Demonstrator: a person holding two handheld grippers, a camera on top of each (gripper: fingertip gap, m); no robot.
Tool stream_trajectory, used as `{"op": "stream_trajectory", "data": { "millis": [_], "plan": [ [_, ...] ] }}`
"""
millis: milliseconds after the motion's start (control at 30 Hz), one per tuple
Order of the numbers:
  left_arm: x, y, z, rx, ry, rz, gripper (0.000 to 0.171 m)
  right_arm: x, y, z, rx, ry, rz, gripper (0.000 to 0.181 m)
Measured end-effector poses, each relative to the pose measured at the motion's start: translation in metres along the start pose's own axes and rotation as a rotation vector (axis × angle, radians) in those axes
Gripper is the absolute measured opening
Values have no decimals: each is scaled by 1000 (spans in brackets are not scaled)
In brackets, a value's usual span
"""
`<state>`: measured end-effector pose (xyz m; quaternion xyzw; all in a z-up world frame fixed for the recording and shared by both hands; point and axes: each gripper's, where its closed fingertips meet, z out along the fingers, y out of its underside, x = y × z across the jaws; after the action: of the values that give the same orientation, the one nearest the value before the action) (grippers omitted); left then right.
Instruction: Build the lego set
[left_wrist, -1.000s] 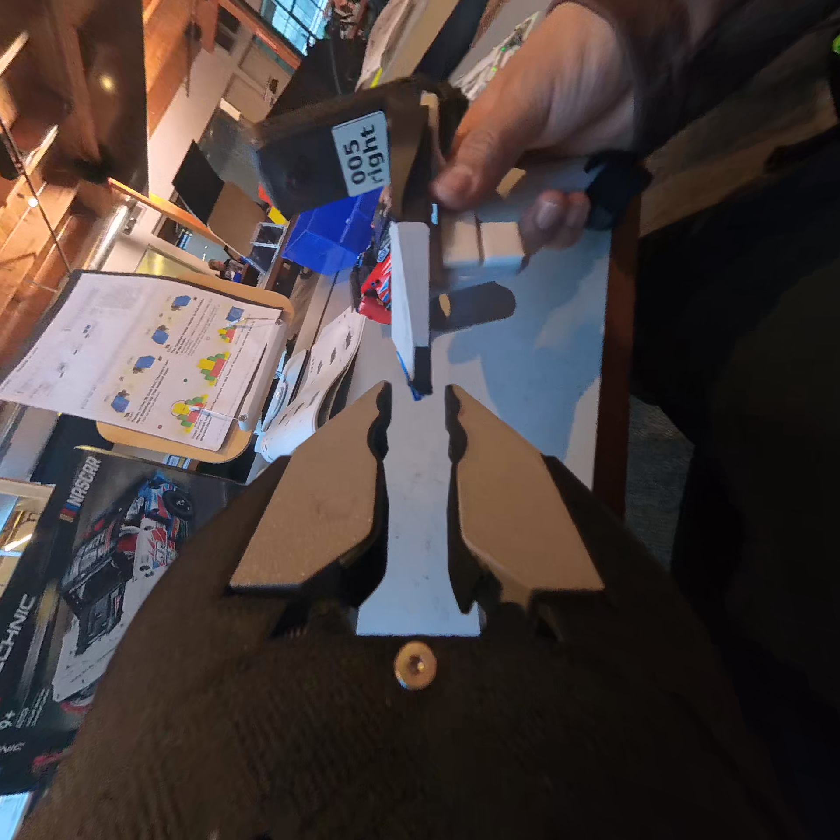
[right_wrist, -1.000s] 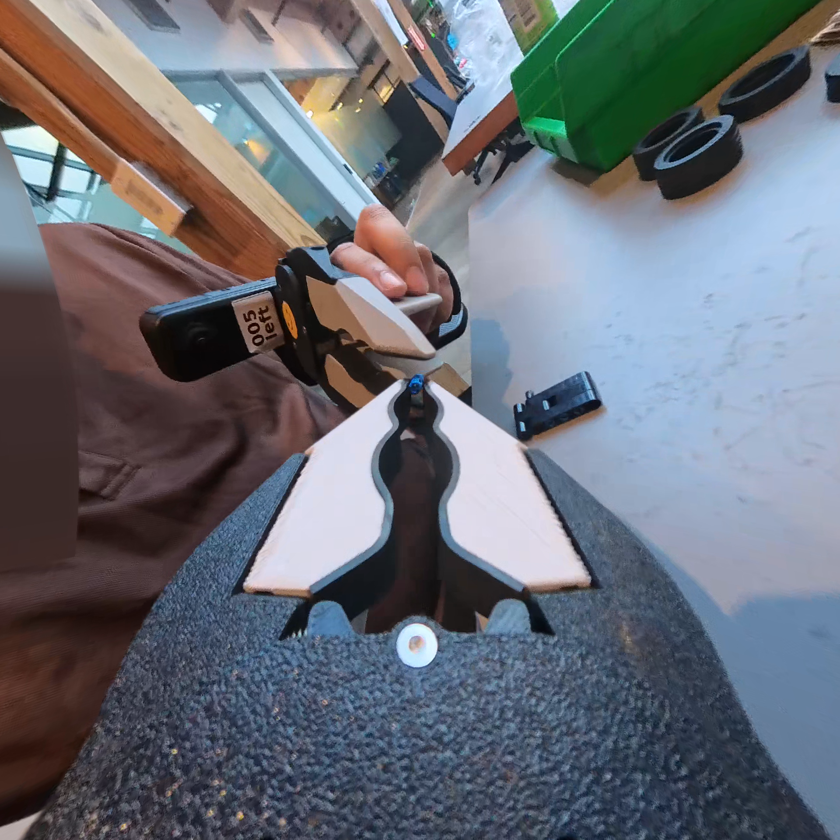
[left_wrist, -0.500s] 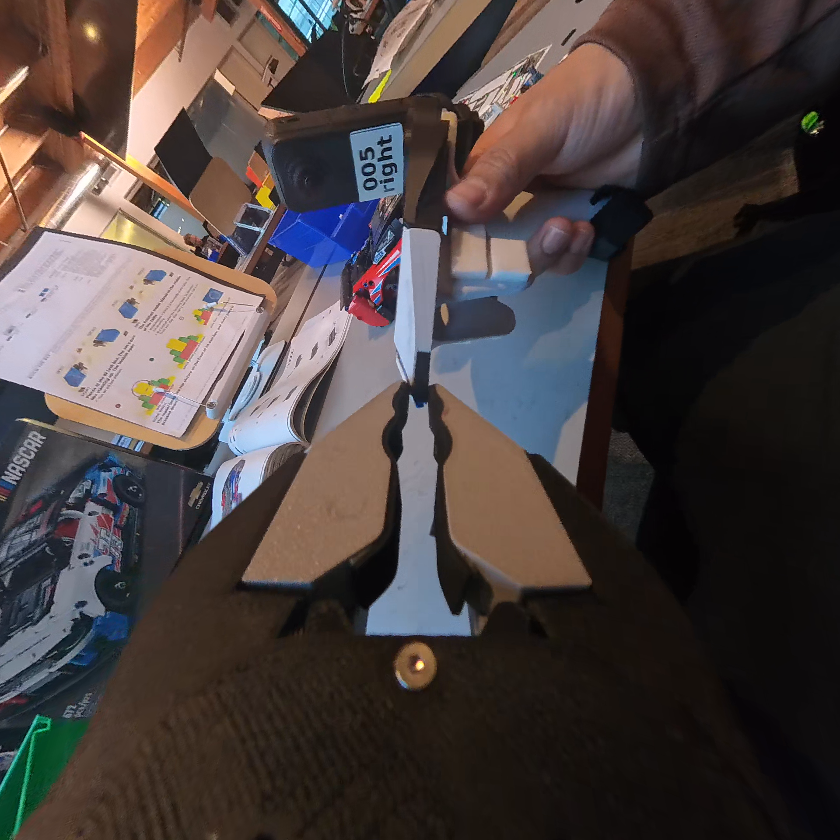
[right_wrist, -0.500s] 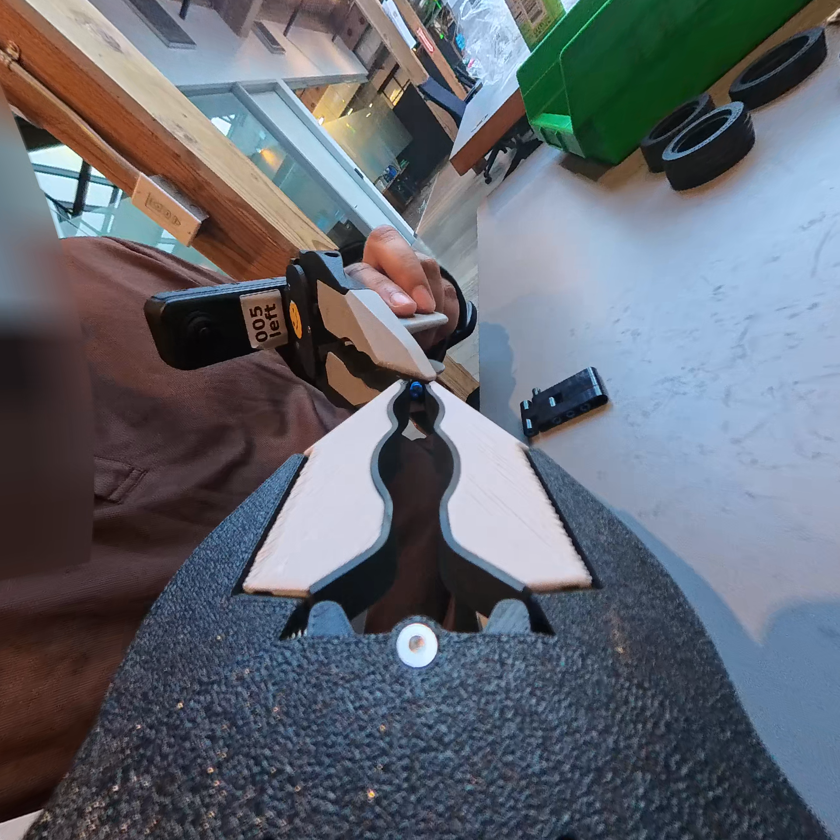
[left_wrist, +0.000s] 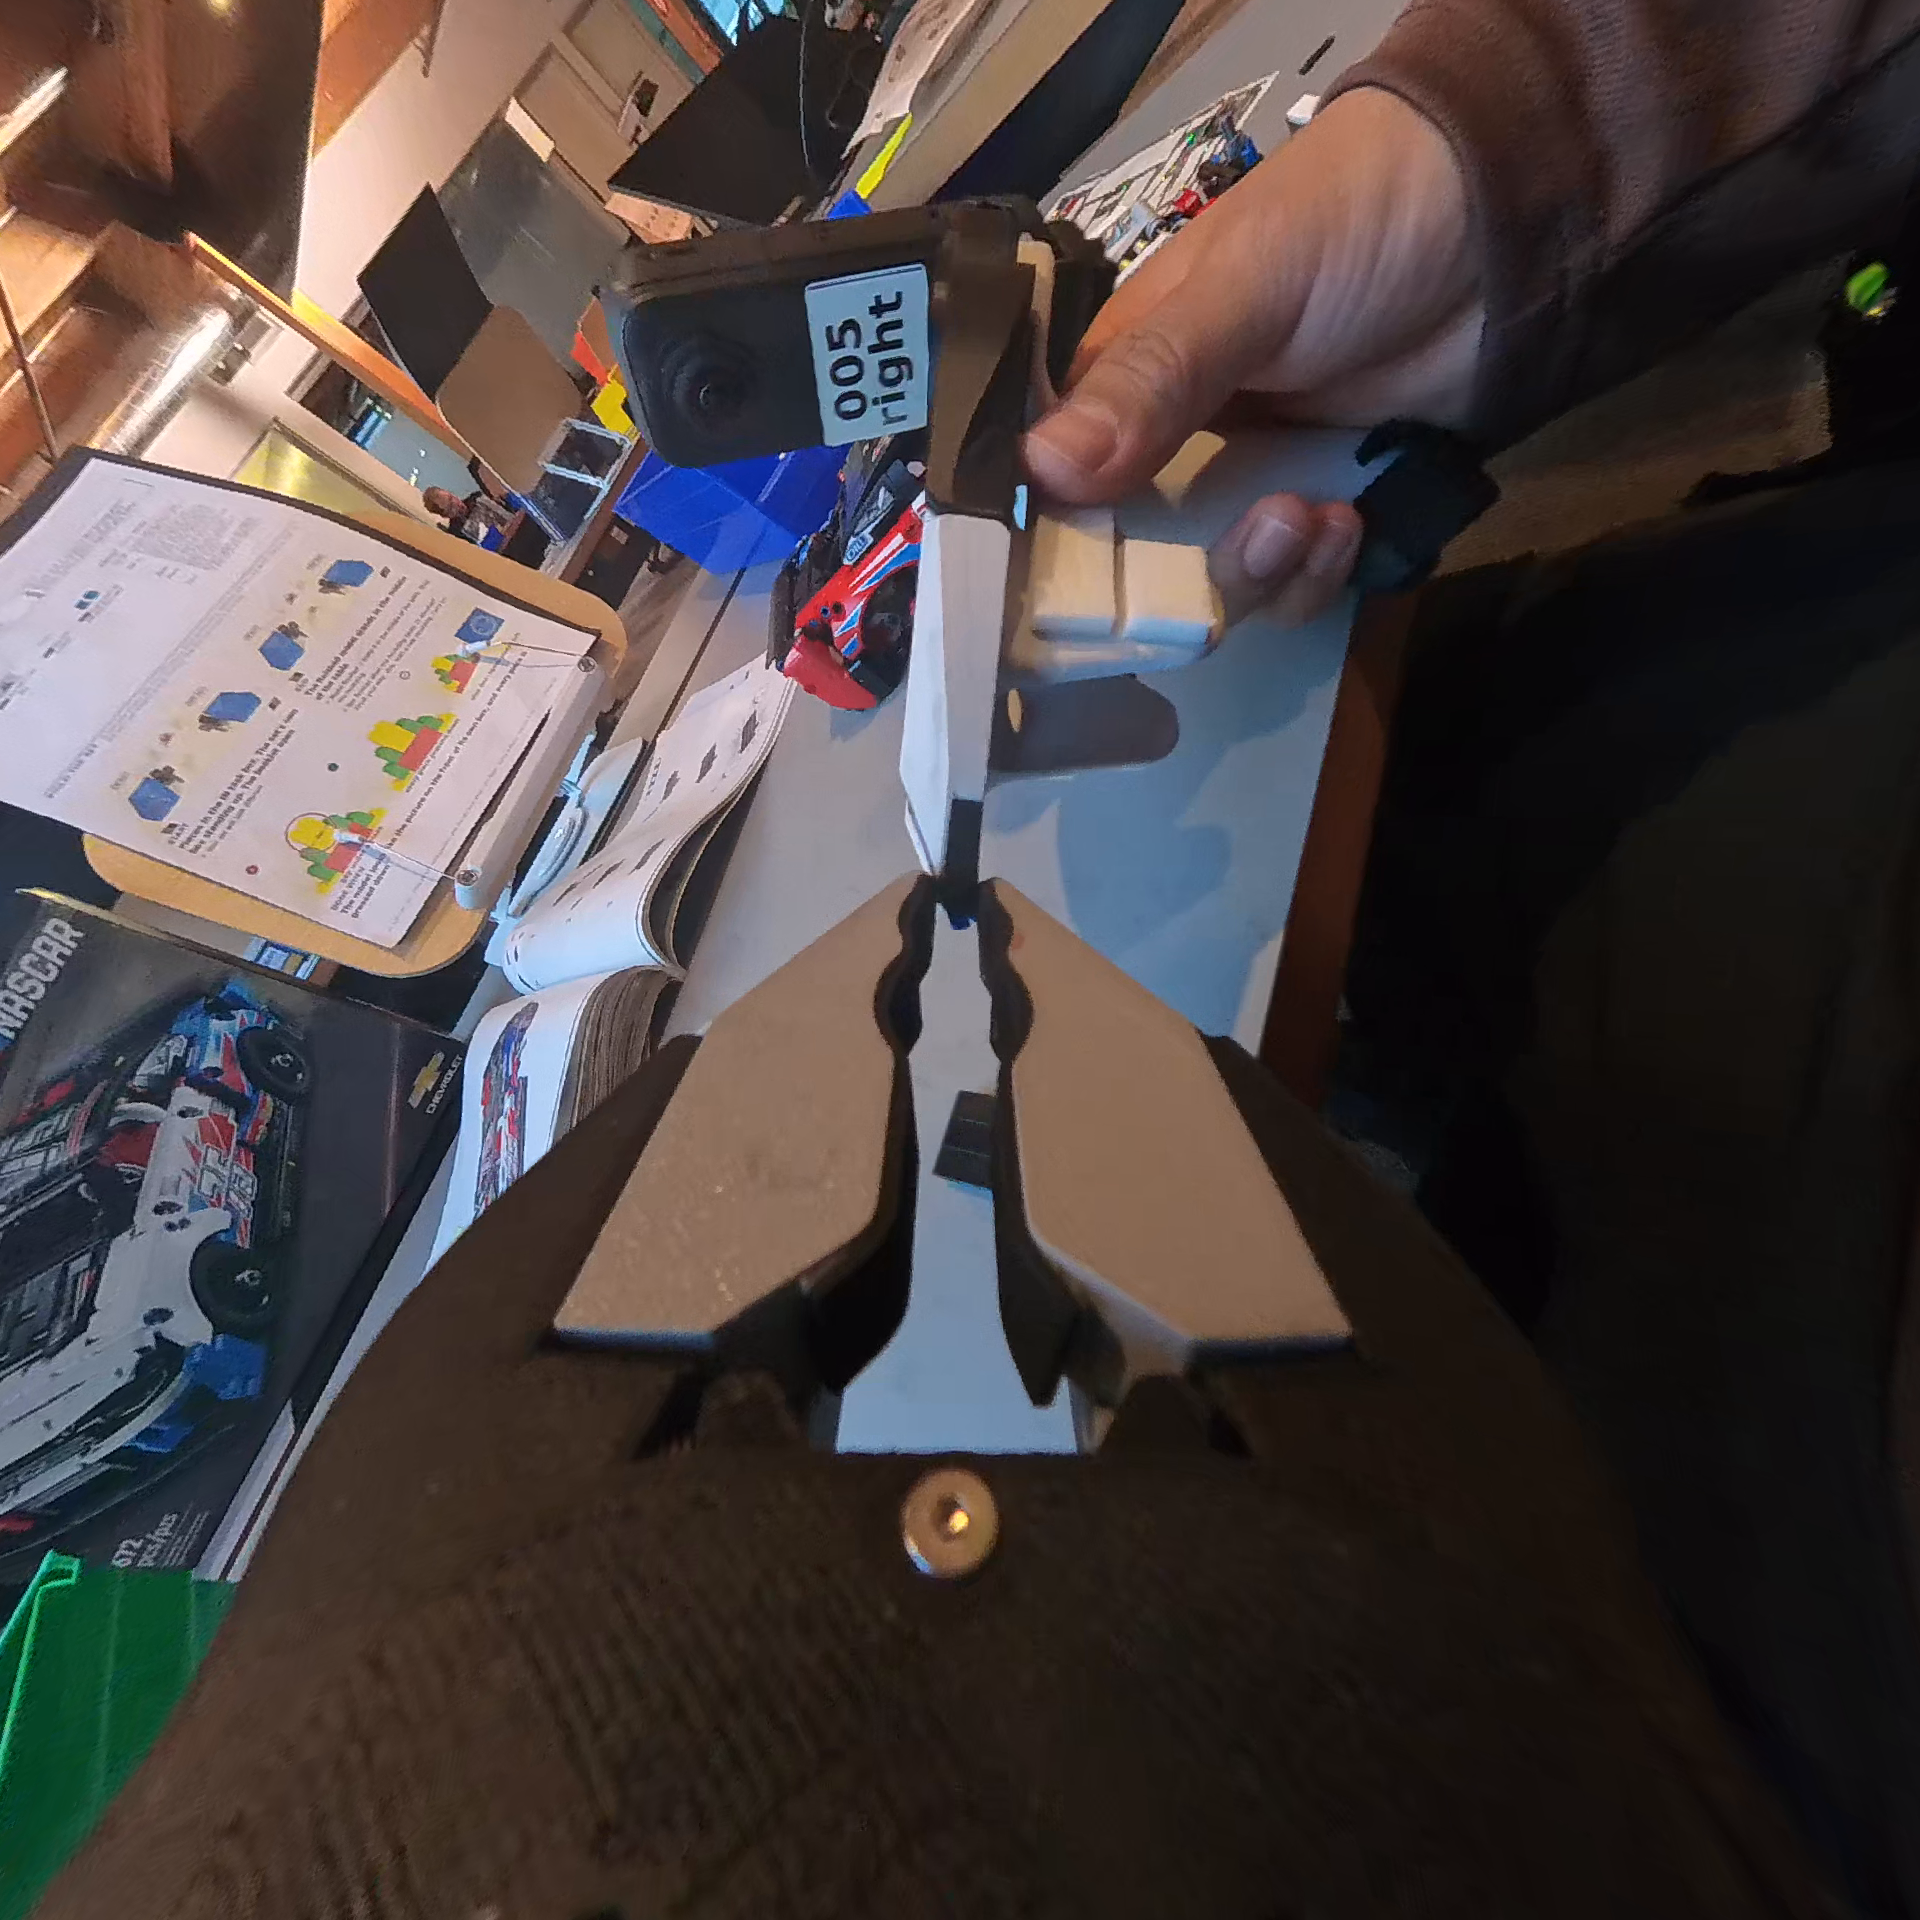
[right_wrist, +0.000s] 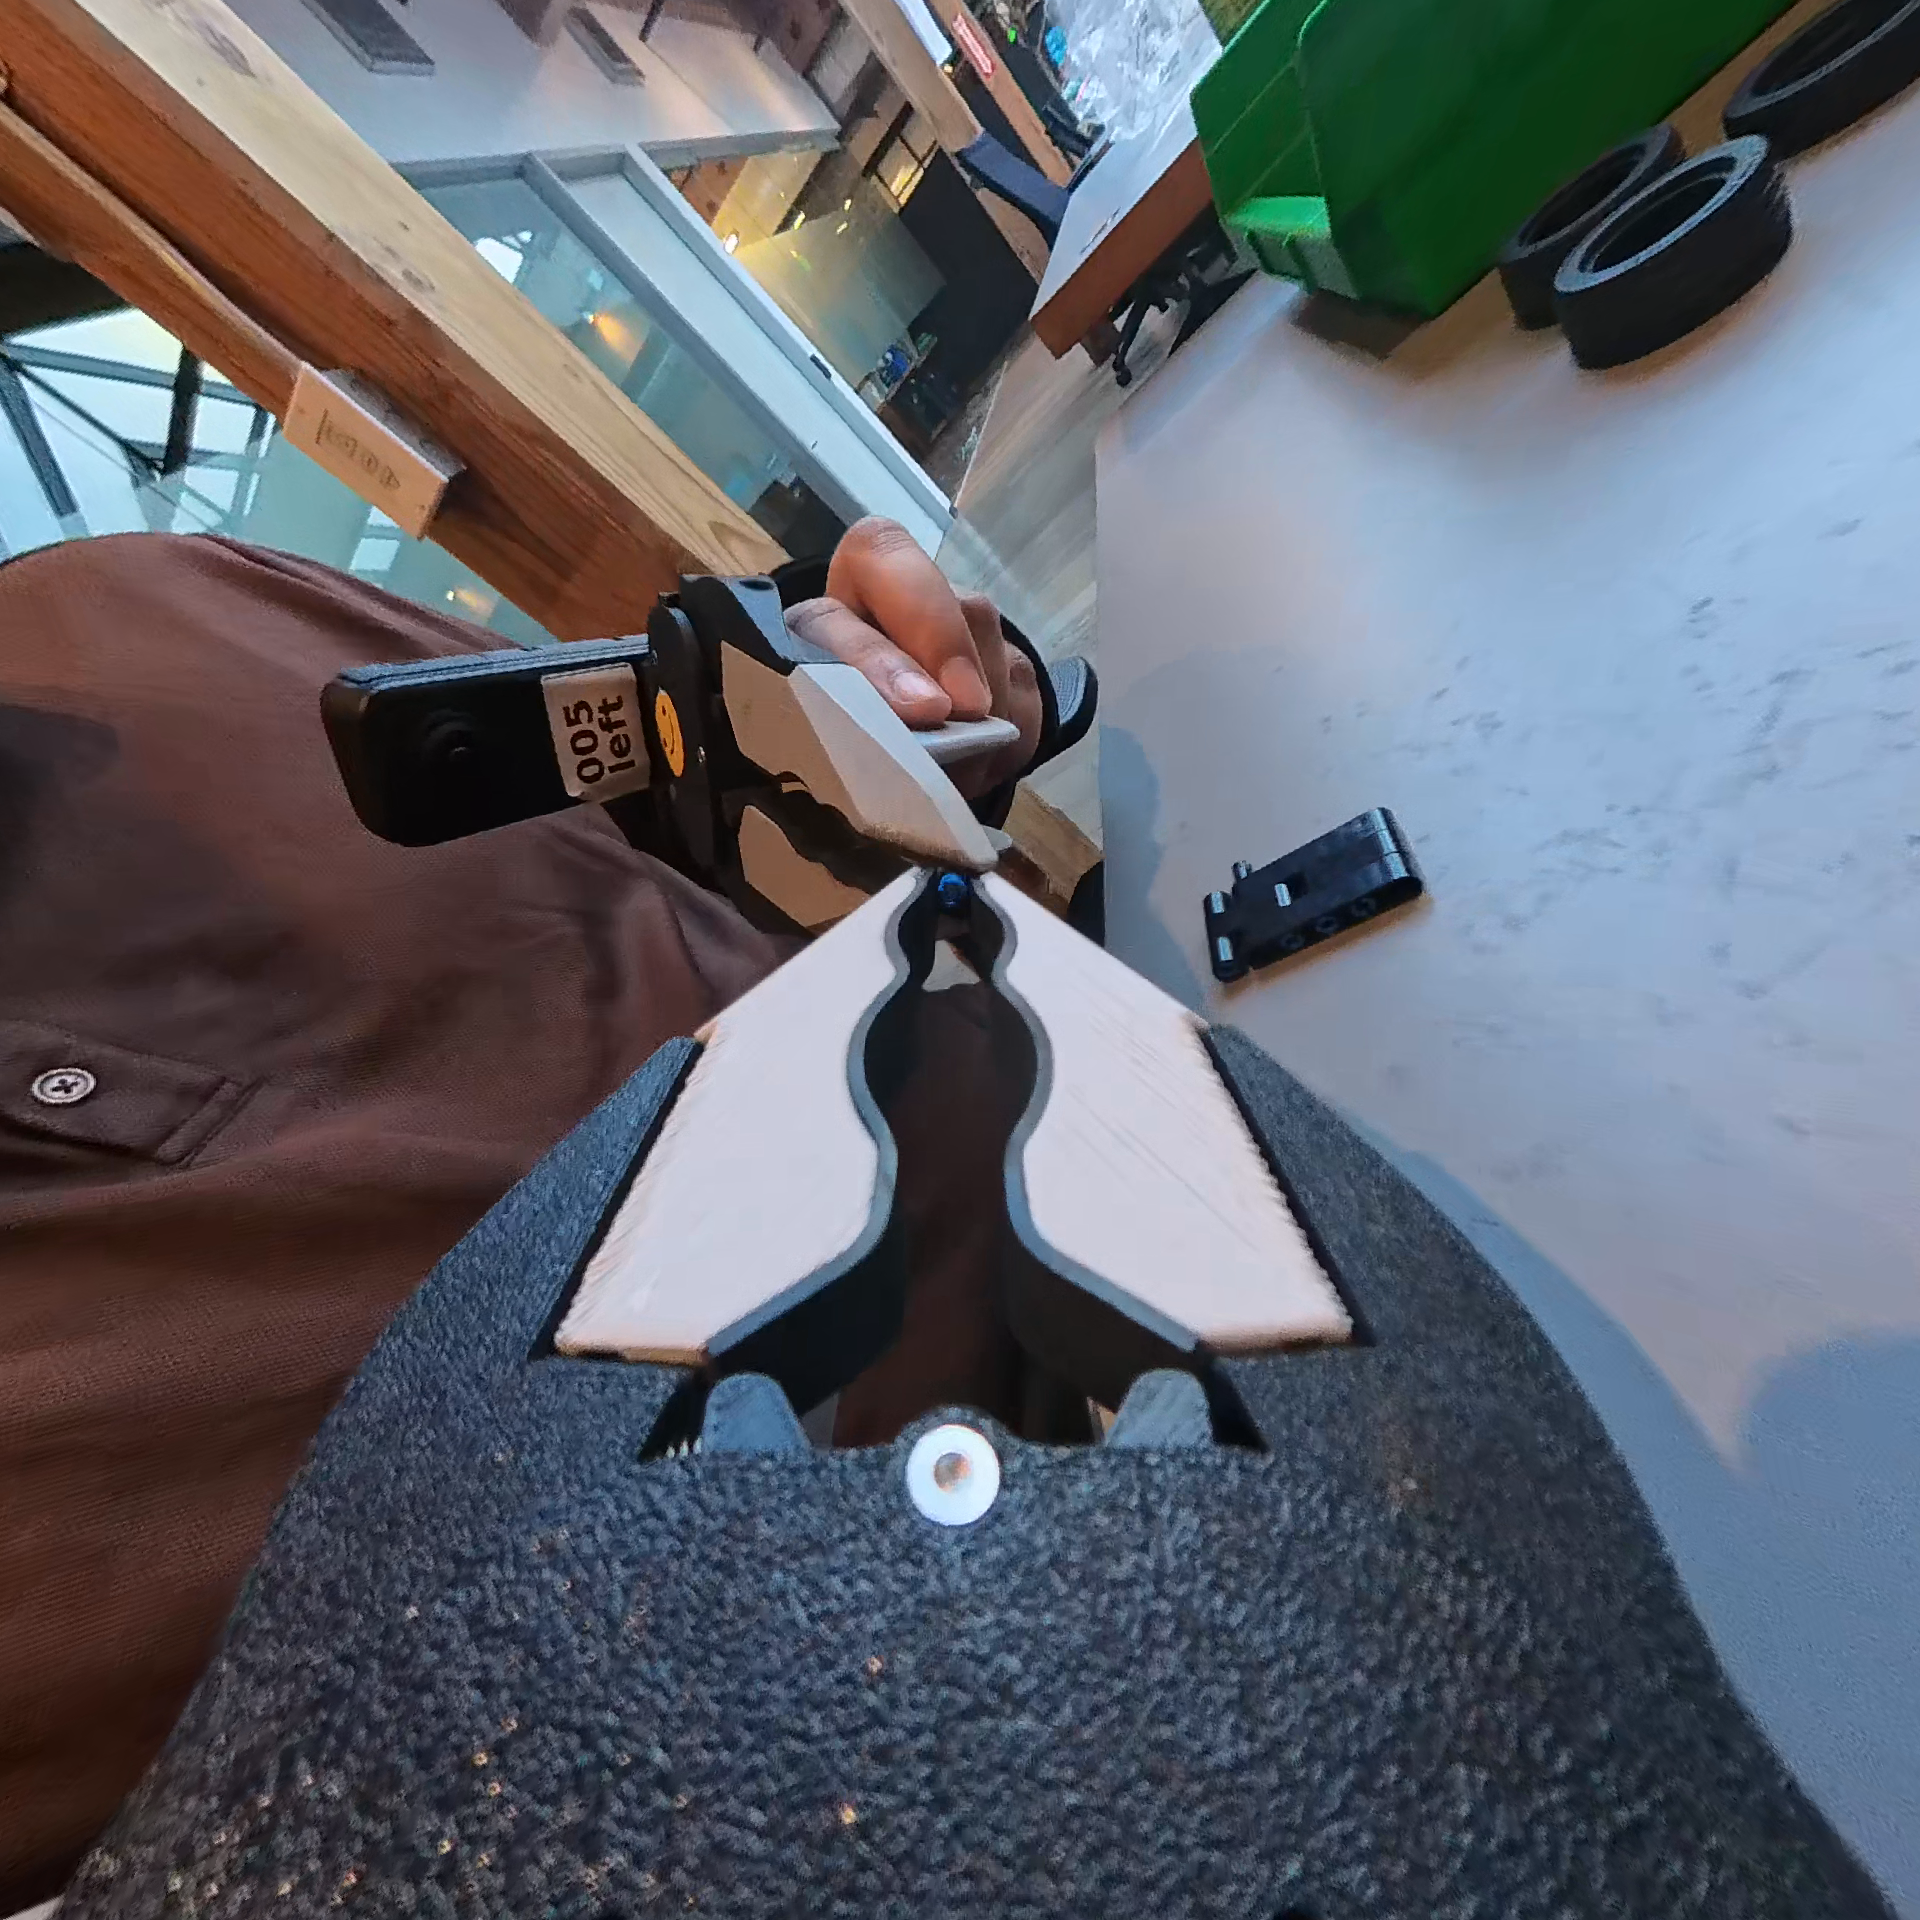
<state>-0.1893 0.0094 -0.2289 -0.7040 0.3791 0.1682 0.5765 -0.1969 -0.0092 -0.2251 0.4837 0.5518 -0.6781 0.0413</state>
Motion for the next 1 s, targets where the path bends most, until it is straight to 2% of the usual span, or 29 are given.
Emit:
{"op": "stream_trajectory", "data": {
  "millis": [167, 300, 500, 633, 700, 800, 1000],
  "plan": [
    [-5, -1, -1, -8, -37, 4, 5, -3, -5, 0, 17, -43, 19, 9],
    [-23, 2, 1, -55, -107, -17, 4, 2, -23, 0, 78, -74, 44, 7],
    [-40, 20, -5, -160, -160, -189, 2, 16, -40, 14, 119, -82, 65, 8],
    [-43, 33, -15, -198, -200, -263, 2, 25, -43, 26, 127, -33, 67, 13],
    [-42, 36, -18, -197, -209, -287, 2, 32, -50, 23, 174, 7, 67, 10],
    [-42, 38, -18, -198, -213, -314, 2, 33, -60, 16, 229, -23, 89, 2],
    [-55, 35, -14, -147, -245, -389, 2, 37, -69, 7, 284, -20, 89, 10]
  ]
}}
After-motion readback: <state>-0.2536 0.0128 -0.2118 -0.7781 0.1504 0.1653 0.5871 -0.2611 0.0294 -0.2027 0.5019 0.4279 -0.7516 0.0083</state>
